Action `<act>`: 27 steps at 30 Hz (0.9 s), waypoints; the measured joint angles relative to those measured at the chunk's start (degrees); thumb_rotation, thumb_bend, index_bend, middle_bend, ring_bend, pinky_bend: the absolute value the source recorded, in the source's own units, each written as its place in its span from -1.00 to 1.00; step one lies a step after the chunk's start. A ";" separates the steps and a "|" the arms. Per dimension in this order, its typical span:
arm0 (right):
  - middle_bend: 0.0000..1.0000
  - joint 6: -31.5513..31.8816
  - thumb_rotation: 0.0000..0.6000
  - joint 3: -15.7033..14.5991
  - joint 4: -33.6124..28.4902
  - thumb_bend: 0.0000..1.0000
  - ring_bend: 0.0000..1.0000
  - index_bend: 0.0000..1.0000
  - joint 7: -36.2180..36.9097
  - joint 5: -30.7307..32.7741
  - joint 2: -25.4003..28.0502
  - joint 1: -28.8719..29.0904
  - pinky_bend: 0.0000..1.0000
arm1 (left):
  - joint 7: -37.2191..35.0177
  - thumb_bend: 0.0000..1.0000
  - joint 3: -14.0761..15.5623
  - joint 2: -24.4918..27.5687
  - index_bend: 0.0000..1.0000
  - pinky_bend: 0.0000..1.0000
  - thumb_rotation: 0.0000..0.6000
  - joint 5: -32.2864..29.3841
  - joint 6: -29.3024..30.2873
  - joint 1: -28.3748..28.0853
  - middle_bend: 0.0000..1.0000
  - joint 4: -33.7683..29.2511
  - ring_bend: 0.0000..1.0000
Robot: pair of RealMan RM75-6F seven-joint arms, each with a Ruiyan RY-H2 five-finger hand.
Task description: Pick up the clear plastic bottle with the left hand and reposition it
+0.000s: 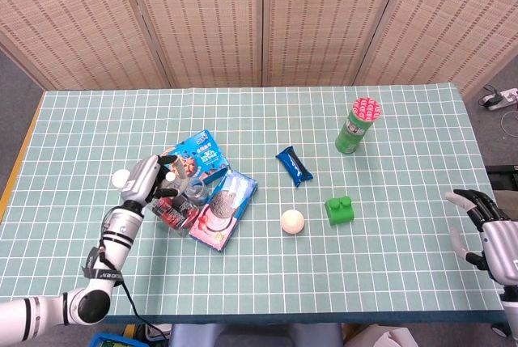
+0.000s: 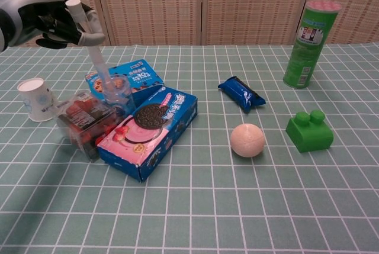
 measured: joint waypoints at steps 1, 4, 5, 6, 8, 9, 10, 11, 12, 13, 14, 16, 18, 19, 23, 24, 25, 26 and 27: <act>-0.61 -0.06 1.00 -0.01 0.02 -0.06 -0.75 -0.55 0.04 0.01 0.00 0.02 -0.30 | 0.02 0.06 0.12 -0.45 0.58 1.00 1.00 -0.08 -0.23 -0.09 1.00 0.66 1.00; -0.61 -0.15 1.00 -0.03 0.05 -0.06 -0.75 -0.55 0.10 0.03 -0.01 0.05 -0.30 | -0.02 0.06 0.35 -1.41 0.55 1.00 1.00 -0.28 -0.81 -0.24 1.00 2.07 1.00; -0.61 -0.17 1.00 -0.04 0.06 -0.06 -0.75 -0.55 0.11 0.03 -0.01 0.06 -0.30 | -0.11 0.06 0.39 -1.70 0.55 1.00 1.00 -0.28 -0.94 -0.26 1.00 2.44 1.00; -0.61 -0.19 1.00 -0.04 0.07 -0.06 -0.75 -0.55 0.11 0.03 -0.02 0.07 -0.30 | -0.24 0.06 0.42 -1.98 0.54 1.00 1.00 -0.26 -1.05 -0.27 1.00 2.80 1.00; -0.61 -0.27 1.00 -0.06 0.09 -0.06 -0.75 -0.55 0.10 0.03 -0.05 0.10 -0.30 | -0.60 0.06 0.48 -2.60 0.53 1.00 1.00 -0.09 -1.29 -0.25 1.00 3.57 1.00; -0.61 -0.30 1.00 -0.08 0.10 -0.06 -0.75 -0.55 0.10 0.02 -0.06 0.12 -0.30 | -0.72 0.06 0.52 -2.84 0.52 1.00 1.00 0.04 -1.42 -0.25 1.00 3.88 1.00; -0.61 -0.33 1.00 -0.08 0.11 -0.06 -0.75 -0.55 0.08 0.01 -0.07 0.13 -0.30 | -0.83 0.06 0.59 -3.15 0.51 1.00 1.00 0.27 -1.57 -0.24 1.00 4.27 1.00; -0.61 -0.38 1.00 -0.09 0.11 -0.06 -0.75 -0.55 0.04 0.02 -0.08 0.15 -0.30 | -0.91 0.06 0.65 -3.39 0.50 1.00 1.00 0.48 -1.67 -0.24 1.00 4.56 1.00; -0.61 -0.41 1.00 -0.09 0.10 -0.06 -0.75 -0.55 0.03 0.04 -0.10 0.17 -0.30 | -0.97 0.06 0.72 -3.63 0.48 1.00 1.00 0.69 -1.77 -0.24 1.00 4.83 1.00; -0.61 -0.45 1.00 -0.09 0.11 -0.06 -0.75 -0.55 0.03 0.05 -0.11 0.18 -0.30 | -1.02 0.05 0.83 -3.94 0.46 1.00 1.00 0.92 -1.88 -0.24 1.00 5.18 1.00; -0.61 -0.48 1.00 -0.10 0.13 -0.06 -0.75 -0.55 0.03 0.07 -0.11 0.19 -0.30 | -1.03 0.05 0.91 -4.17 0.44 1.00 1.00 1.06 -1.98 -0.25 1.00 5.45 1.00; -0.61 -0.59 1.00 -0.10 0.11 -0.06 -0.75 -0.55 0.03 0.12 -0.12 0.23 -0.30 | -1.04 0.04 1.04 -4.72 0.42 1.00 1.00 1.27 -2.29 -0.31 1.00 6.04 1.00; -0.61 -0.62 1.00 -0.14 0.08 -0.06 -0.75 -0.55 0.04 0.09 -0.10 0.24 -0.30 | -0.96 0.04 1.12 -5.14 0.40 1.00 1.00 1.39 -2.50 -0.39 1.00 6.48 1.00; -0.61 -0.58 1.00 -0.15 0.08 -0.06 -0.75 -0.55 0.05 0.04 -0.10 0.24 -0.30 | -0.86 0.04 1.14 -5.41 0.39 1.00 1.00 1.44 -2.56 -0.44 1.00 6.73 1.00; -0.61 -0.41 1.00 -0.22 0.06 -0.06 -0.75 -0.55 0.14 -0.17 -0.07 0.18 -0.30 | -0.65 0.04 1.06 -6.24 0.36 1.00 1.00 1.47 -2.72 -0.61 1.00 7.37 1.00; -0.61 -0.38 1.00 -0.22 0.05 -0.06 -0.75 -0.55 0.16 -0.19 -0.06 0.17 -0.30 | -0.62 0.04 1.03 -6.43 0.36 1.00 1.00 1.48 -2.77 -0.65 1.00 7.57 1.00; -0.61 -0.36 1.00 -0.23 0.05 -0.06 -0.75 -0.55 0.19 -0.20 -0.05 0.17 -0.30 | -0.60 0.04 1.01 -6.69 0.35 1.00 1.00 1.49 -2.86 -0.71 1.00 7.86 1.00; -0.61 -0.35 1.00 -0.23 0.05 -0.06 -0.75 -0.55 0.23 -0.21 -0.04 0.17 -0.30 | -0.58 0.04 1.00 -6.88 0.35 1.00 1.00 1.51 -2.92 -0.74 1.00 8.09 1.00; -0.61 -0.35 1.00 -0.23 0.04 -0.06 -0.75 -0.55 0.27 -0.21 -0.03 0.17 -0.30 | -0.56 0.04 1.01 -7.09 0.35 1.00 1.00 1.58 -2.97 -0.78 1.00 8.34 1.00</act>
